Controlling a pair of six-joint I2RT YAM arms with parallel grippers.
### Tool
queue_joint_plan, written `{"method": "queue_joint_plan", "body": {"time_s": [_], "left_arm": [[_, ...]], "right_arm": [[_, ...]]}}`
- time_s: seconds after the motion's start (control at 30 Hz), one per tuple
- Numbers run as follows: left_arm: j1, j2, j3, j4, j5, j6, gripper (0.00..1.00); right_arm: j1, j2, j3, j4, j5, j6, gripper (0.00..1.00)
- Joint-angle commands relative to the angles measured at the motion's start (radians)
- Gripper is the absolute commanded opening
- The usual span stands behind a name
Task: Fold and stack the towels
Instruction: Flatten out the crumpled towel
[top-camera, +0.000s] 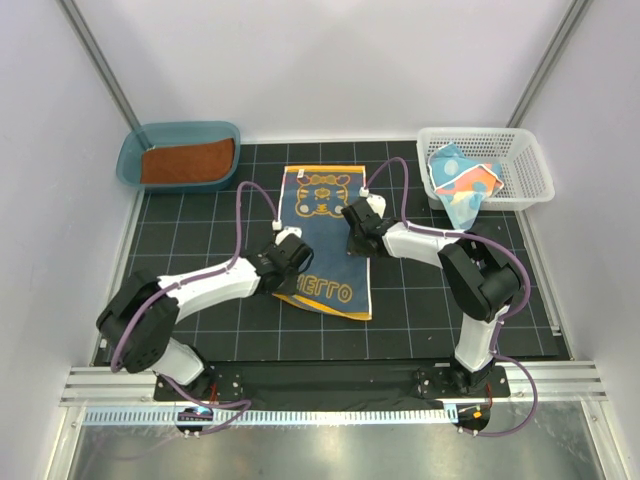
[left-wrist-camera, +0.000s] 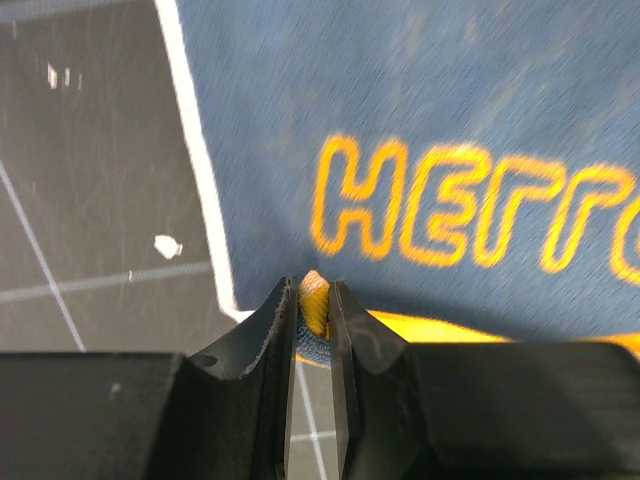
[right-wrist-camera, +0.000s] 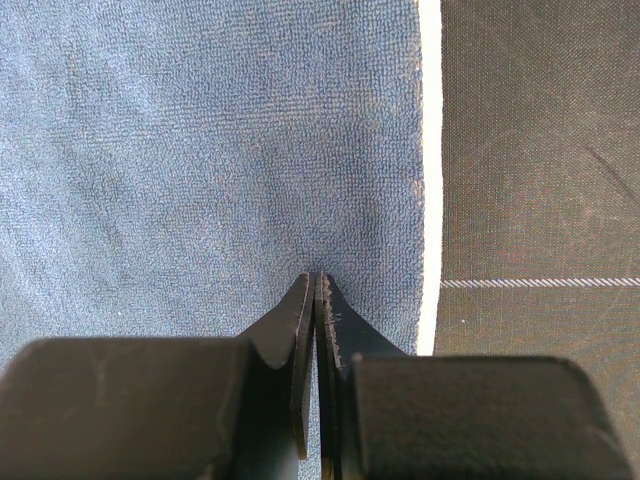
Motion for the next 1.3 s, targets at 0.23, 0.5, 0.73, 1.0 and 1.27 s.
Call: {"method": "queue_joint_plan", "body": {"time_s": [0.23,0.5,0.73,1.0,1.27], "left_arm": [[-0.018,-0.253,-0.221,0.018,0.04,-0.143,0.27],[-0.02,-0.351,-0.234,0.001,0.046,-0.16,0.42],[0.06,-0.232,-0.006,-0.006,-0.039,-0.084,0.5],[0.304,0.13,0.419,0.083,0.039,0.111,0.56],[0.449,0.521,0.788,0.224,0.148,0.283,0.57]], "right_arm": [[0.002,-0.07,-0.02,0.004,0.018,-0.004,0.09],[0.002,-0.148,-0.047,-0.015,0.021,-0.025,0.11],[-0.025,-0.205,-0.008,-0.067,0.052,-0.071,0.17],[-0.18,-0.096,0.197,-0.062,-0.034,-0.148,0.21],[-0.3,0.137,0.459,0.06,-0.099,-0.206,0.25]]}}
